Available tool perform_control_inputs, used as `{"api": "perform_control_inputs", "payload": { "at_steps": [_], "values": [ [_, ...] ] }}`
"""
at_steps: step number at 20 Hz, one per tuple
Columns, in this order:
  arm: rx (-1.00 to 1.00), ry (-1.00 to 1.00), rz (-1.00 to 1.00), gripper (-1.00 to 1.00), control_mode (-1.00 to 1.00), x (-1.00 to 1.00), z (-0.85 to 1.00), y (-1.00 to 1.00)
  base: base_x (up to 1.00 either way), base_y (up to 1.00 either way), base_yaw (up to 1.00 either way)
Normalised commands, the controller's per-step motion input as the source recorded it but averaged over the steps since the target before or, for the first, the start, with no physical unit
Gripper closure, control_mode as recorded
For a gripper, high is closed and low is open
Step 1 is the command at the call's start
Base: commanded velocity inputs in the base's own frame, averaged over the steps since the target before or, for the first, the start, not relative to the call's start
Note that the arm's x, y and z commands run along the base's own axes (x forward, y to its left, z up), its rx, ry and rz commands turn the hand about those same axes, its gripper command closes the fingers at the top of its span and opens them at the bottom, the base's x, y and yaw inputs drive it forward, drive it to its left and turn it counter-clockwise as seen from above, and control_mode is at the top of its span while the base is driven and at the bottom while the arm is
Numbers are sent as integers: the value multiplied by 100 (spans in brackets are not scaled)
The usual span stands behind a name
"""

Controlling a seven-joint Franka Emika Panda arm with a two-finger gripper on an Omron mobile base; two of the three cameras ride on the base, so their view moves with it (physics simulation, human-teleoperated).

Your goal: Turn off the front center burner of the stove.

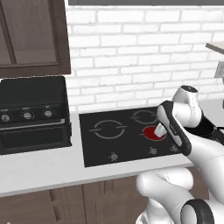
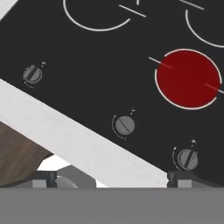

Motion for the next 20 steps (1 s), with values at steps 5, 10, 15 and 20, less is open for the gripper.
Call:
{"api": "perform_control_inputs", "payload": {
  "at_steps": [5,10,15,20],
  "values": [
    [-6,0,8,-100,-100,0,-31,0,0,0,0],
    [-5,-2,7,-100,-100,0,-37,0,0,0,0],
    [-1,-5,7,-100,-100,0,-38,0,0,0,0],
    [0,-3,5,-100,-100,0,-35,0,0,0,0]
  ]
}}
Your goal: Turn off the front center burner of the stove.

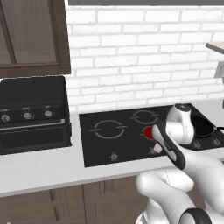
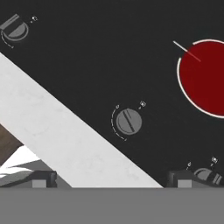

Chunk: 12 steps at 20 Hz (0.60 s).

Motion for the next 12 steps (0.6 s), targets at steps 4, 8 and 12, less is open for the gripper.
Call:
{"api": "perform_control_inputs", "payload": {
  "at_steps": [4,8,12],
  "values": [
    [0,0,4,-100,-100,0,-24,0,0,0,0],
    [0,0,2,-100,-100,2,-16,0,0,0,0],
    [0,0,1,-100,-100,2,-10,0,0,0,0]
  ]
}}
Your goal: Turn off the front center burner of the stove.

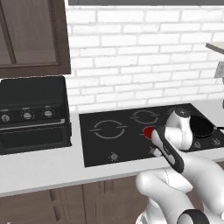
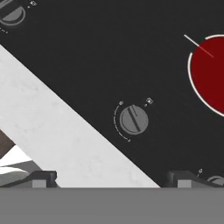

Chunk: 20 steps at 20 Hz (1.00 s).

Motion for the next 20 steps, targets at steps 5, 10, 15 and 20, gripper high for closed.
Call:
{"api": "perform_control_inputs", "payload": {
  "at_steps": [5,10,15,20],
  "values": [
    [0,0,2,-100,-100,6,-9,0,0,0,0],
    [0,0,3,-100,-100,16,-18,0,0,0,0],
    [0,0,2,-100,-100,23,-17,1,0,0,0],
    [0,0,1,-100,-100,25,-15,7,0,0,0]
  ]
}}
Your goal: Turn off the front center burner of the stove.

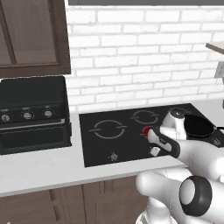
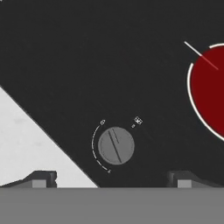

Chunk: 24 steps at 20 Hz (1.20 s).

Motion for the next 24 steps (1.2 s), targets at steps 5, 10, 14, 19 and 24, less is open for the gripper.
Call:
{"api": "perform_control_inputs", "payload": {
  "at_steps": [5,10,14,19,24],
  "values": [
    [0,0,0,-100,-100,13,-16,3,0,0,0],
    [0,0,0,-100,-100,5,-13,0,0,0,0],
    [0,0,0,-100,-100,2,-17,0,0,0,0],
    [0,0,0,-100,-100,3,-20,0,0,0,0],
    [0,0,0,-100,-100,8,-17,0,0,0,0]
  ]
}}
